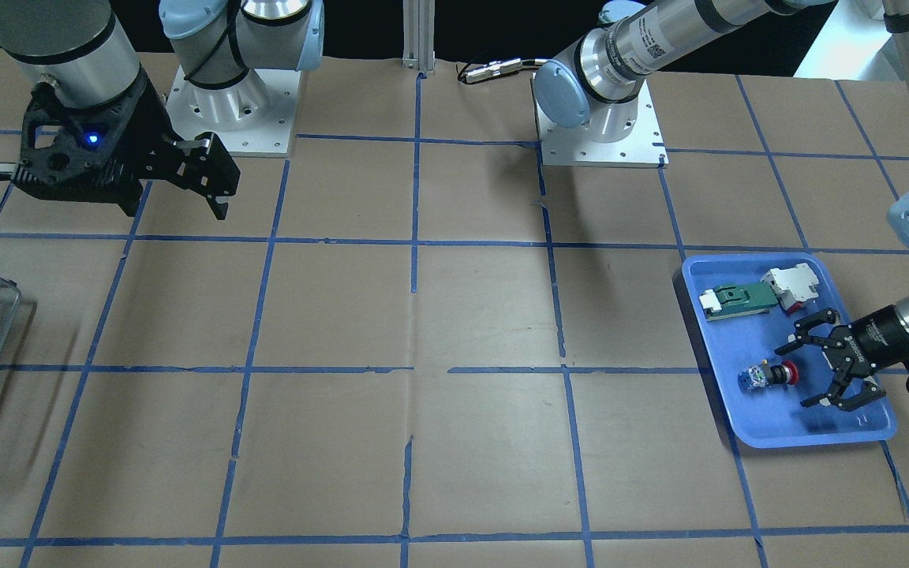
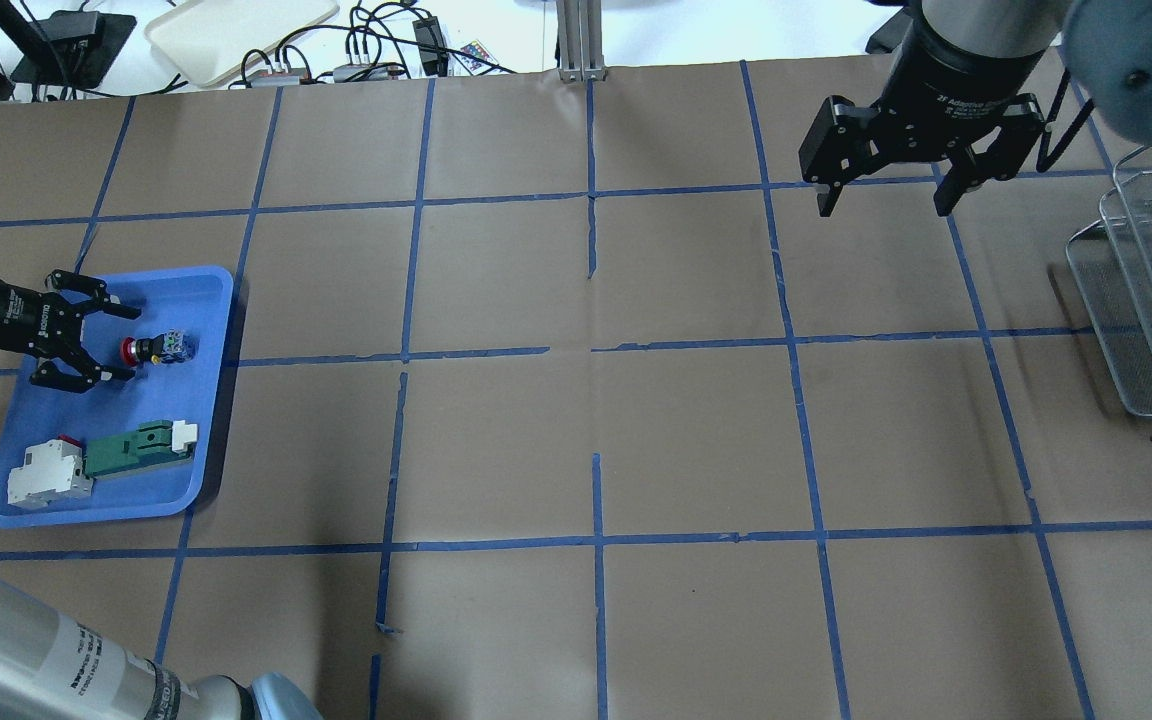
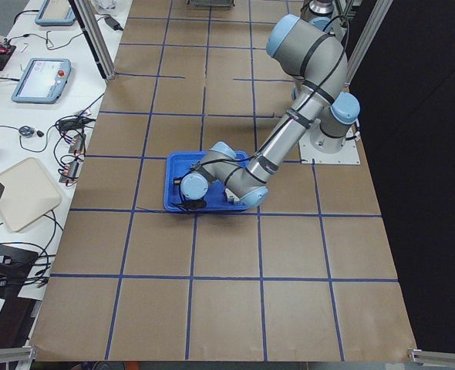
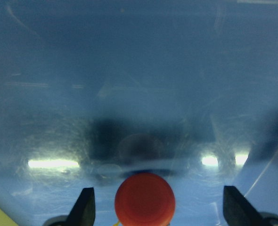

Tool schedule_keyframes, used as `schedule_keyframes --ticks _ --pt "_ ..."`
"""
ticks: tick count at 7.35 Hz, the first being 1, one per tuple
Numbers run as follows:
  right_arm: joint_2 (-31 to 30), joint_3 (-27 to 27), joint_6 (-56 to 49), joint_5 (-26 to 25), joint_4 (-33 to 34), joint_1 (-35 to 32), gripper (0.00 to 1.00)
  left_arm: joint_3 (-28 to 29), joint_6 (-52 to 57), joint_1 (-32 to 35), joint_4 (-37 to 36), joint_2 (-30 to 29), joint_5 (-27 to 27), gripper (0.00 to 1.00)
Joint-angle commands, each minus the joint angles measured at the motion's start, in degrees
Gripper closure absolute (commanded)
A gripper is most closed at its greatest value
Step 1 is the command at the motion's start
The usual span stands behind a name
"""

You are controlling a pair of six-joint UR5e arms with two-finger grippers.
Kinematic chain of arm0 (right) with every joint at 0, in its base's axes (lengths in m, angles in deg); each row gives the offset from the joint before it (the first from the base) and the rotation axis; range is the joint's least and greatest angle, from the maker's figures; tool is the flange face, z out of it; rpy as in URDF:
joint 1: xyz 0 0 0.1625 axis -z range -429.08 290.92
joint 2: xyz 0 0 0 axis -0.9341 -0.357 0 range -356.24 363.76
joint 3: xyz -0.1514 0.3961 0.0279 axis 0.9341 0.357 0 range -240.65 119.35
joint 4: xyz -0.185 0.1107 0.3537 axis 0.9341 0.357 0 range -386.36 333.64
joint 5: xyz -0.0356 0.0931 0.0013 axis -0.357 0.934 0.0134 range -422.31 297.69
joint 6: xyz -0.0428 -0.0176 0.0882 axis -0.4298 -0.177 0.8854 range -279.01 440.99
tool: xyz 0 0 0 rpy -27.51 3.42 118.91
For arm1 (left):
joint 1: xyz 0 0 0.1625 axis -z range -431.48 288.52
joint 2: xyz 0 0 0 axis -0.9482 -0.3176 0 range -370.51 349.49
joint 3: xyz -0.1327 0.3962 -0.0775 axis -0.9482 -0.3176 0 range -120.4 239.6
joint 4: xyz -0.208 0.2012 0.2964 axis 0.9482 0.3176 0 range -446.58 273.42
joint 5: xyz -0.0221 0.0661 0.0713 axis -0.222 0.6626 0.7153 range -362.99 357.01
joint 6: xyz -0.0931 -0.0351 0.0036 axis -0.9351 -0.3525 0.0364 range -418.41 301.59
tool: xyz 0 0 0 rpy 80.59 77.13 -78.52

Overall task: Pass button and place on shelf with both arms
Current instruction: 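Lower the left gripper and close it on the red push button, then lift the red push button out of the tray toward the table center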

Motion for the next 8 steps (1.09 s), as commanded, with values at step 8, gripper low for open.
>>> schedule_keyframes --ticks 8 --pt "-0.09 0.0 -0.13 0.09 0.05 0.01 0.0 3.16 -0.6 9.29 8.88 8.75 -0.12 1.0"
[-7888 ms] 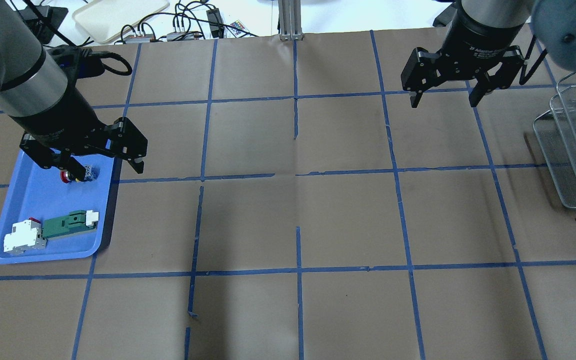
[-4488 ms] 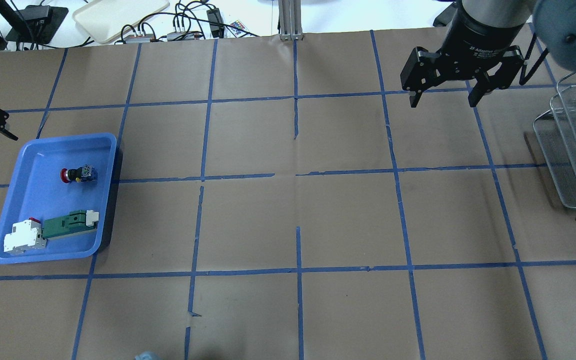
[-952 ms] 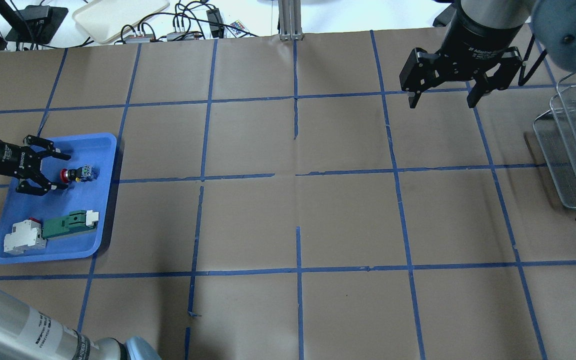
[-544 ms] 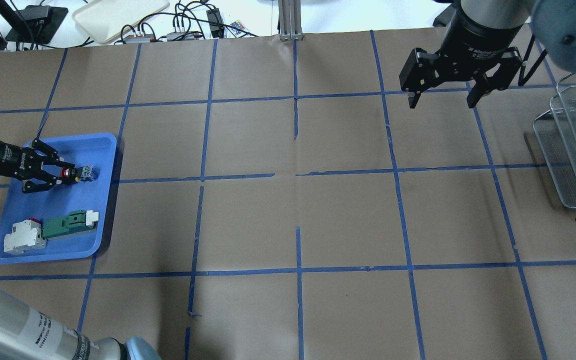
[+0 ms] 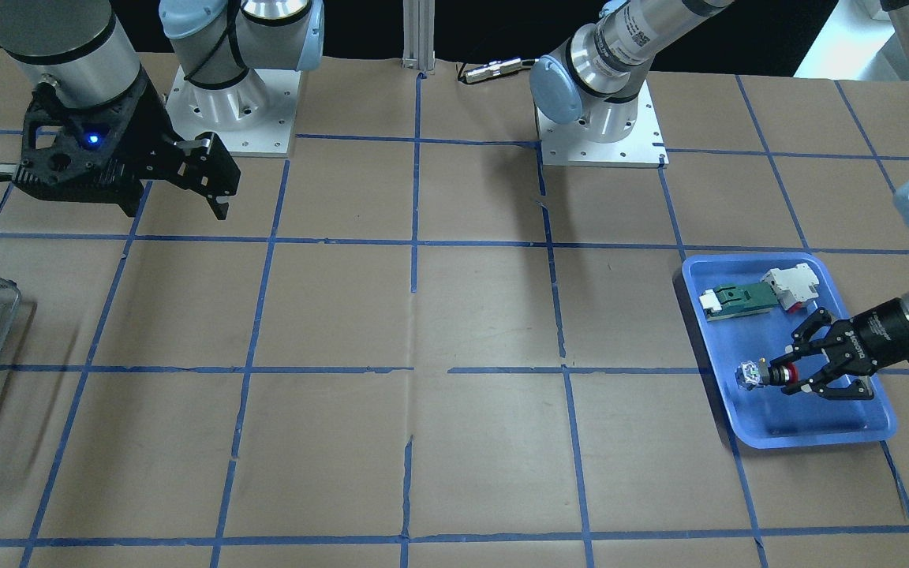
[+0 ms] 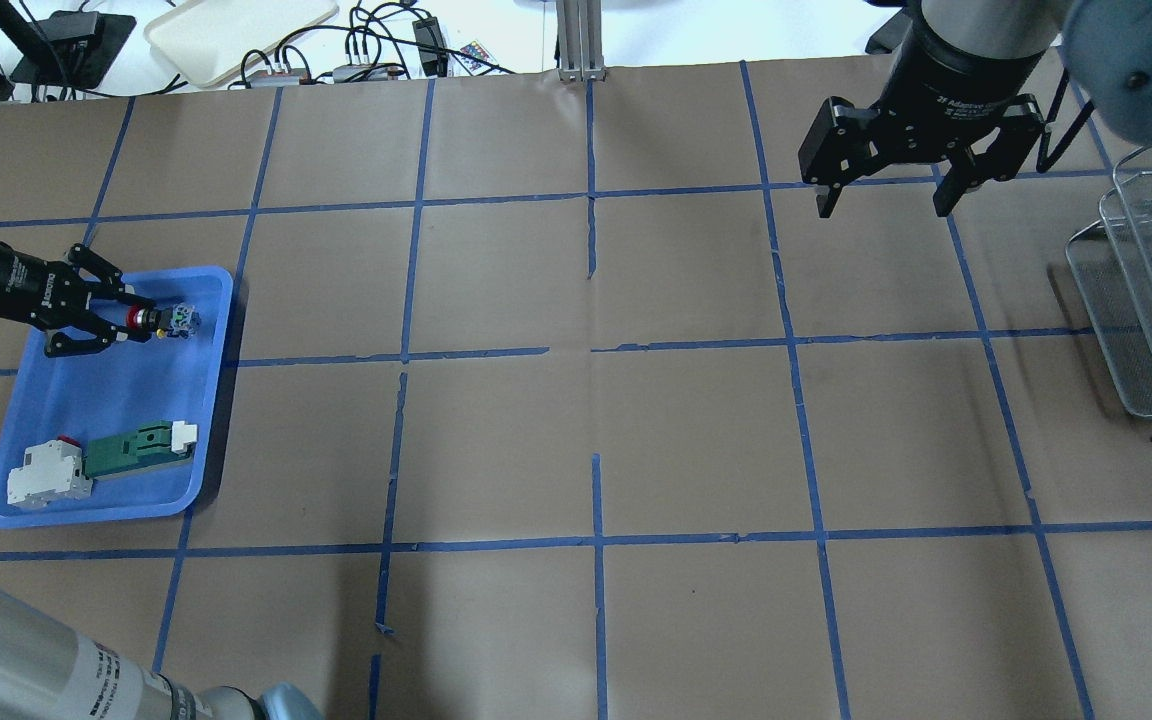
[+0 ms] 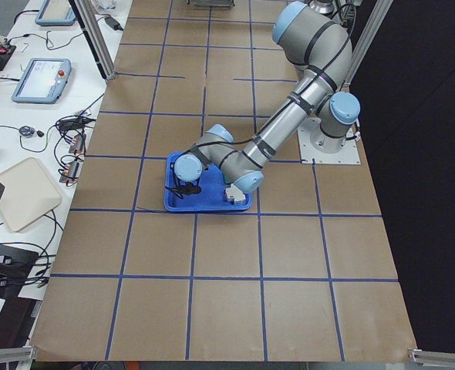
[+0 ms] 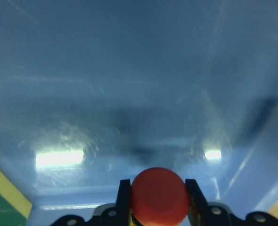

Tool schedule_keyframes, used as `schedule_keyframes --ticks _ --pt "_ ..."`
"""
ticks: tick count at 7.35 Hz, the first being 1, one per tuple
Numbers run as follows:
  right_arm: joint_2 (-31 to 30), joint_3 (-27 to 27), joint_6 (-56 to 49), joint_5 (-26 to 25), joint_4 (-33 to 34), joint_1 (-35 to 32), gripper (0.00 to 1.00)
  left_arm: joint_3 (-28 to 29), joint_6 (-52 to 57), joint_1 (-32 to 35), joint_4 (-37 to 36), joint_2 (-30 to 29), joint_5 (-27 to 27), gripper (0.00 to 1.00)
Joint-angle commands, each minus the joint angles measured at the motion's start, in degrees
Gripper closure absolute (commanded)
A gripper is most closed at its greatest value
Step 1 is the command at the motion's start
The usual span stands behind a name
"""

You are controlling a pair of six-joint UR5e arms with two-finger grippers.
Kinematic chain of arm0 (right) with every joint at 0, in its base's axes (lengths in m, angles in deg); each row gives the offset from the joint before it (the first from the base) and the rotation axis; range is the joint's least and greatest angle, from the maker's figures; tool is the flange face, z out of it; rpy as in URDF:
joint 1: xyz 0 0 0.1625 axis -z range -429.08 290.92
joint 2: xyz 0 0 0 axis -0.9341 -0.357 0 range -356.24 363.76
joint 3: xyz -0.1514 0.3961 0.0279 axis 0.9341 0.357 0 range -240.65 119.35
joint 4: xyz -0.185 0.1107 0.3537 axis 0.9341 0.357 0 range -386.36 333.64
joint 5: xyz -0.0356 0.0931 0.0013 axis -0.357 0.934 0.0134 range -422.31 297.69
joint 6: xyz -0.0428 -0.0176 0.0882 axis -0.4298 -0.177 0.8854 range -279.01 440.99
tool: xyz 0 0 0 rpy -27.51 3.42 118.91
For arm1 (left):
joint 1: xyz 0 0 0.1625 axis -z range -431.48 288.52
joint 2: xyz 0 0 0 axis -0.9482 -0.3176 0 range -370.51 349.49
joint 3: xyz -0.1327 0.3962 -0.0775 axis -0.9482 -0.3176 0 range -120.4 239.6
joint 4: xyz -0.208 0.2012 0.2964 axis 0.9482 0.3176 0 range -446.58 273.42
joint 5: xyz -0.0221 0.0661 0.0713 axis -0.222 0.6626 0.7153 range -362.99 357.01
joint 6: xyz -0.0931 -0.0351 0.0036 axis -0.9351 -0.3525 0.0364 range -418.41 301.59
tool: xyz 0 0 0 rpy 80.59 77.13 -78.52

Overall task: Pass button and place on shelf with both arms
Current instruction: 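Lift the red push button out of the tray toward the table center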

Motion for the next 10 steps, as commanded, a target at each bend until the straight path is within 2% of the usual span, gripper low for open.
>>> schedule_keyframes --ticks 1,2,3,5,6,7,8,10 --pt "0.02 0.01 -0.52 0.02 0.07 0.02 0.0 1.96 -2.31 7.44 7.14 5.64 -1.8 1.0" --pt "0.19 0.01 -1.92 0.11 2.25 0.02 0.0 2.14 -10.68 11.48 7.44 8.63 -2.6 1.0" --pt "0.37 -0.08 -4.46 0.2 3.66 0.11 0.0 2.06 -13.29 16.22 7.44 10.84 -2.78 1.0" --pt "0.28 0.09 -13.4 1.41 4.55 0.37 0.0 1.35 -26.69 25.27 7.35 14.53 -9.07 1.0" --pt "0.19 0.09 -18.15 4.3 4.55 0.89 0.0 1.96 -32.5 30.02 6.83 15.51 -9.55 1.0" --pt "-0.24 0.18 -23.85 4.76 4.55 0.9 0.0 2.14 -36.39 34.24 6.39 15.78 -9.73 1.0" --pt "-0.25 0.18 -30.0 8.16 4.55 0.99 0.0 2.06 -40.69 37.76 6.04 15.95 -14.43 1.0" --pt "-2.95 -0.26 -40.38 13.27 2.98 0.03 0.0 1.45 -49.91 42.7 -1.21 16.05 -16.23 1.0"
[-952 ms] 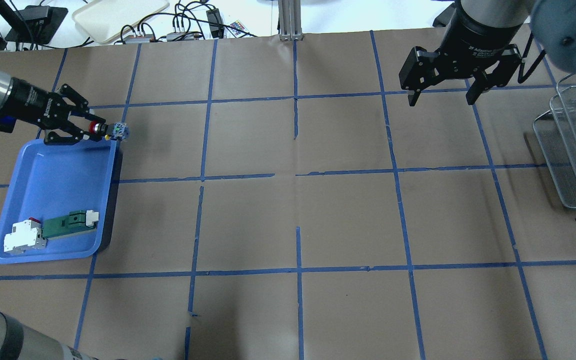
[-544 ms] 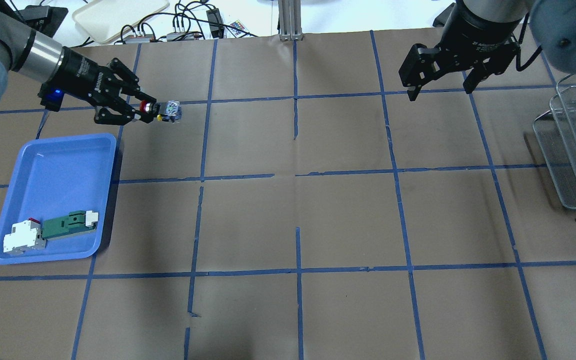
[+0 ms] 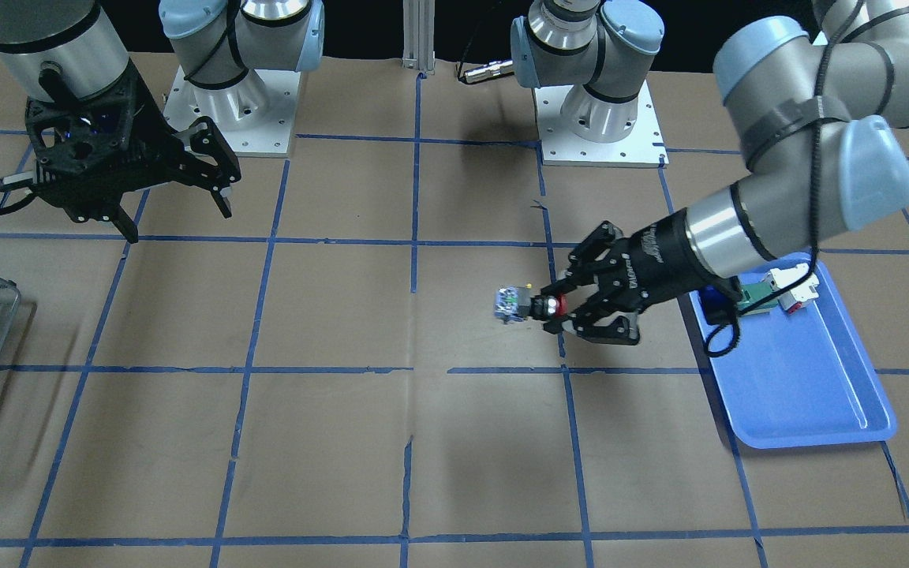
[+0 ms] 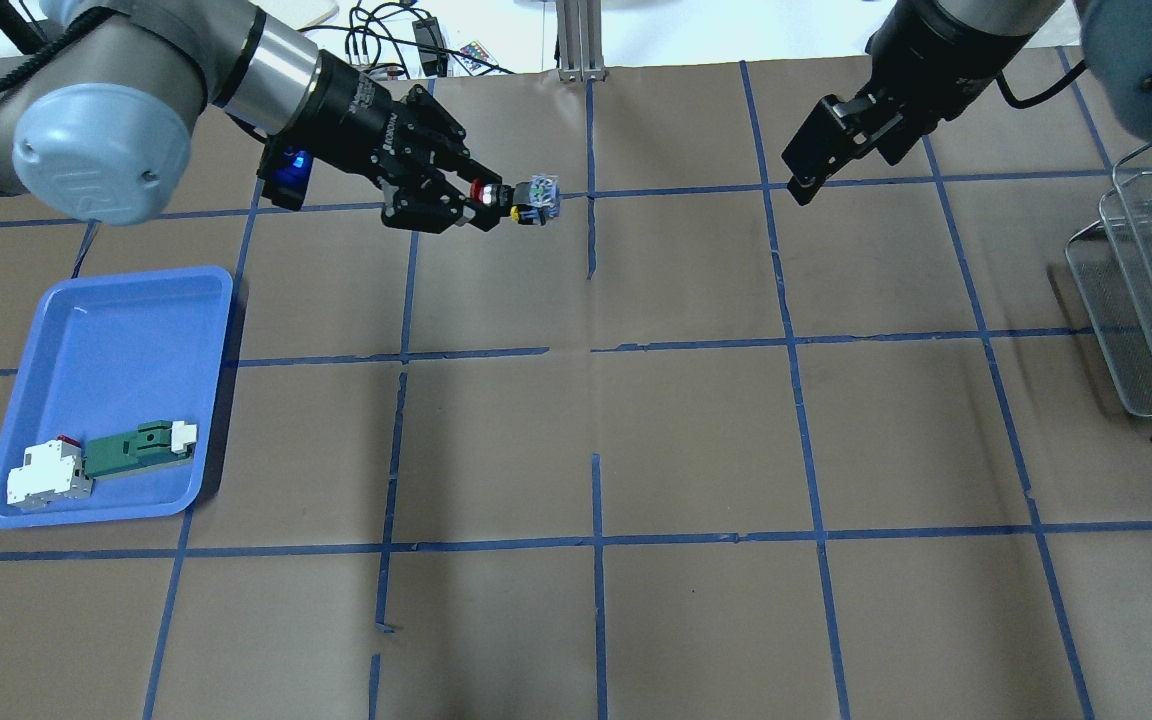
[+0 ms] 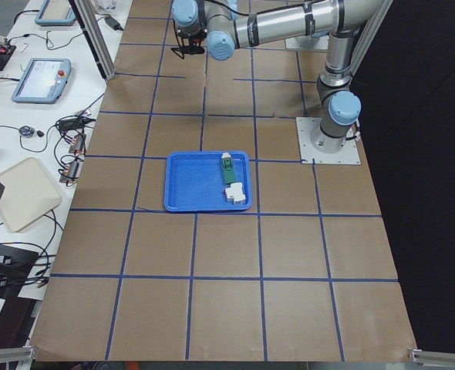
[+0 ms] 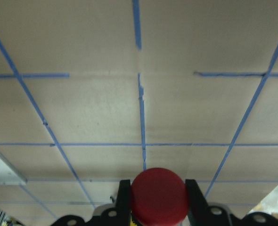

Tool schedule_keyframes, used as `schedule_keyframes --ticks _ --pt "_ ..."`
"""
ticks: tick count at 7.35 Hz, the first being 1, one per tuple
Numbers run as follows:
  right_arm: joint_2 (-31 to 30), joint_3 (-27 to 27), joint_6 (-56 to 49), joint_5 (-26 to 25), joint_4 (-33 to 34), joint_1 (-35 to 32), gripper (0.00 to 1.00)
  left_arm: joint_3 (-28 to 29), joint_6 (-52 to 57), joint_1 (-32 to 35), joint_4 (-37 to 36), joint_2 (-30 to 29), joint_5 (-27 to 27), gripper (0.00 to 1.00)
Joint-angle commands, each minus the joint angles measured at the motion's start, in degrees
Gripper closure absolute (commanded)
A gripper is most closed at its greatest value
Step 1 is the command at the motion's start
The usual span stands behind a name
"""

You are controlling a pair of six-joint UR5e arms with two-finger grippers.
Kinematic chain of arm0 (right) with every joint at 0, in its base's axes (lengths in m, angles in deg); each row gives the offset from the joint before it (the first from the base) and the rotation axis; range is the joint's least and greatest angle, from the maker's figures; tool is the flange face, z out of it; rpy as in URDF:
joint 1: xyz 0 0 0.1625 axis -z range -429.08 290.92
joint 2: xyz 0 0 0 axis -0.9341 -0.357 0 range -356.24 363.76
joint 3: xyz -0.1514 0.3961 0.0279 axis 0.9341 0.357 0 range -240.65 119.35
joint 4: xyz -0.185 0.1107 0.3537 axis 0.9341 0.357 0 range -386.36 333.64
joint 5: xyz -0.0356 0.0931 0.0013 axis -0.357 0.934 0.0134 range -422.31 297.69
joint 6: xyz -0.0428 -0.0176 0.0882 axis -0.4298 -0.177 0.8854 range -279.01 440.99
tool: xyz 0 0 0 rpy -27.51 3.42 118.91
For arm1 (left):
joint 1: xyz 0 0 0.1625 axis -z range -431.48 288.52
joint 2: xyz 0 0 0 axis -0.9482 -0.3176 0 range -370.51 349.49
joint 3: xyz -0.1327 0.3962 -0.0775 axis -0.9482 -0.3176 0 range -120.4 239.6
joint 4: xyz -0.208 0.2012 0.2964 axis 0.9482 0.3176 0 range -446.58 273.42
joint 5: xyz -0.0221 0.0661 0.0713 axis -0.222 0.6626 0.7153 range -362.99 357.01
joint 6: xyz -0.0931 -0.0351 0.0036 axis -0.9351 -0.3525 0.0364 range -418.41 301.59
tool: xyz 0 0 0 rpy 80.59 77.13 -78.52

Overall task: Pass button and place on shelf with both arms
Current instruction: 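Lift the red push button out of the tray toward the table center, then bring the button toward the right gripper while the right gripper closes on its base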

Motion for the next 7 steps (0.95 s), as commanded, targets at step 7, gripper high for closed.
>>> schedule_keyframes --ticks 7 --pt "-1.81 -3.16 -54.2 13.95 -3.81 -0.95 0.0 0.06 -16.87 11.16 -9.37 0.55 -0.69 1.0"
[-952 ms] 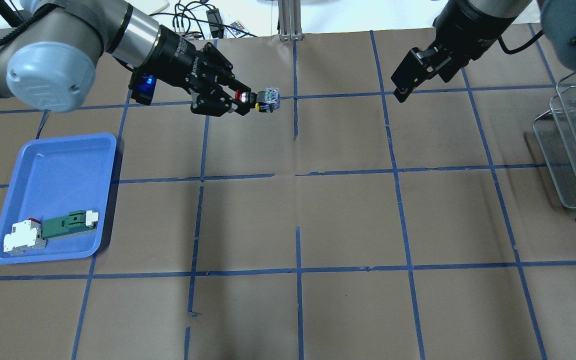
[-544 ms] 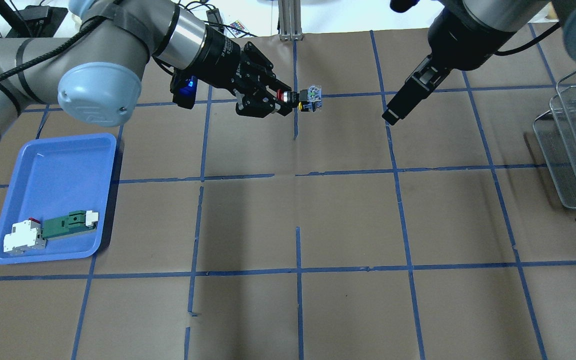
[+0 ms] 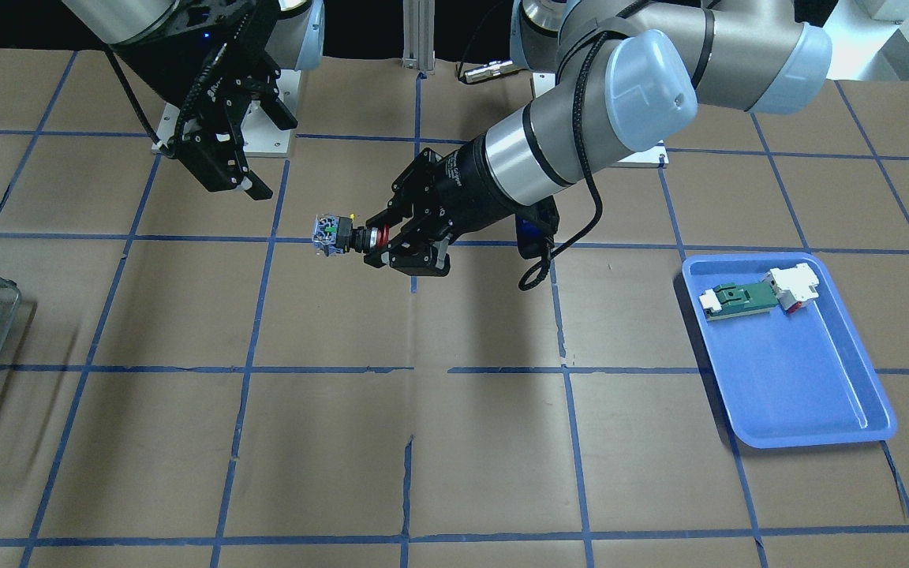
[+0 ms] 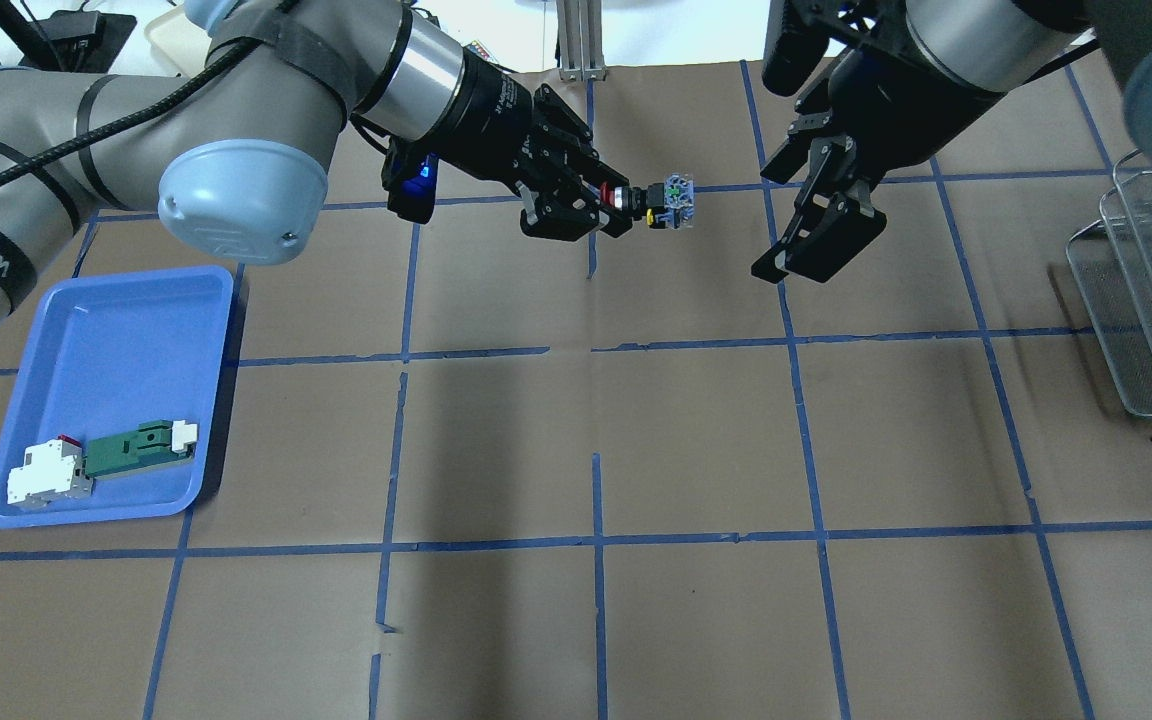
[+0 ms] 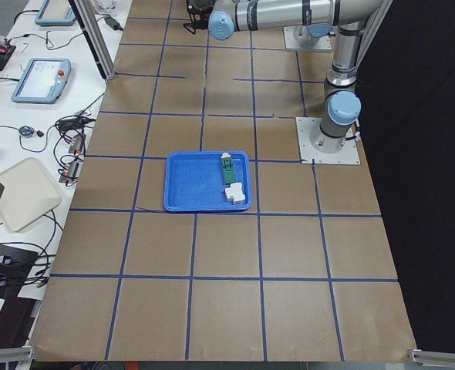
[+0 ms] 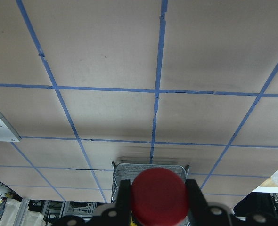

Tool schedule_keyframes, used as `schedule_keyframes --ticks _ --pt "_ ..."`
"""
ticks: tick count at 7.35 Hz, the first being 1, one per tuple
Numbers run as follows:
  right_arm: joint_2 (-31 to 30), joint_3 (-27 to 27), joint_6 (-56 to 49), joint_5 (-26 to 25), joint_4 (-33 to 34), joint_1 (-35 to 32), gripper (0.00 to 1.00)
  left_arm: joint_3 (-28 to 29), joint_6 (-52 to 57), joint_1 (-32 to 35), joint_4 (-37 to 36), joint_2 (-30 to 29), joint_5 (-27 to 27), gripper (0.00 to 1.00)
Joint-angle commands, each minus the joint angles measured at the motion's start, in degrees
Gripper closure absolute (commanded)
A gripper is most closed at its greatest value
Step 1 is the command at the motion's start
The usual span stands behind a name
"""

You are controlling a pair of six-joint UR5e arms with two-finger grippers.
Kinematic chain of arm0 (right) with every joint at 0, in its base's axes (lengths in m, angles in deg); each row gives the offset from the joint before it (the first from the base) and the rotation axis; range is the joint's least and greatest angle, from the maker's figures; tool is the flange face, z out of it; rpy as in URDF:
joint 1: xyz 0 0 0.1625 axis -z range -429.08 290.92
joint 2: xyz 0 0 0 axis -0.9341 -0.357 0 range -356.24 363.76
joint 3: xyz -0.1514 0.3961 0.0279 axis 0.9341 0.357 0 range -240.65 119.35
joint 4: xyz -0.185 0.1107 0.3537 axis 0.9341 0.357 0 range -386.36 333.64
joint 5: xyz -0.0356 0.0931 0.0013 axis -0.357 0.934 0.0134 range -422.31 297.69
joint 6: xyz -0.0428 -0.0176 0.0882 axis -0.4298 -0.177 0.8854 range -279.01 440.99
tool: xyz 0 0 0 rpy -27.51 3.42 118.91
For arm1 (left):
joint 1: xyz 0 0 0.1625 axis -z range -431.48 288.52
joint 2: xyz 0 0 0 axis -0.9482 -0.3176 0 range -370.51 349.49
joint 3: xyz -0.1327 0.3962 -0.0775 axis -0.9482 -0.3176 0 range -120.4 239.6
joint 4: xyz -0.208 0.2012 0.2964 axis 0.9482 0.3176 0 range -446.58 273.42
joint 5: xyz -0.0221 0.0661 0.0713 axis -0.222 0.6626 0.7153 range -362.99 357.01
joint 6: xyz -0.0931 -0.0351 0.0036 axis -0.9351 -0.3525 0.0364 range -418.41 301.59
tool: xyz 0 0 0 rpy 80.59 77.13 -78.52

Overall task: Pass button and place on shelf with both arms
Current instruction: 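Bring the button toward the right gripper while the right gripper closes on its base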

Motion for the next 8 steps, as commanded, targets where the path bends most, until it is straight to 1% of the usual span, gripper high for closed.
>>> schedule_keyframes --ticks 1,3,7,8 --pt "4.57 1.9 -4.74 1.63 0.1 -0.01 0.0 0.14 -3.03 1.94 -1.02 0.28 0.07 1.0" --pt "6.34 4.63 -5.01 2.51 -0.68 -0.89 0.0 0.14 -4.19 2.39 -1.47 0.28 0.07 1.0" --pt "8.02 4.11 -4.75 2.69 -0.86 -0.98 0.0 0.14 -4.37 2.48 -1.47 1.16 0.07 1.0" --pt "7.93 4.2 -4.84 2.77 -0.78 -1.07 0.03 -0.04 -4.37 2.48 -1.47 1.25 0.07 1.0"
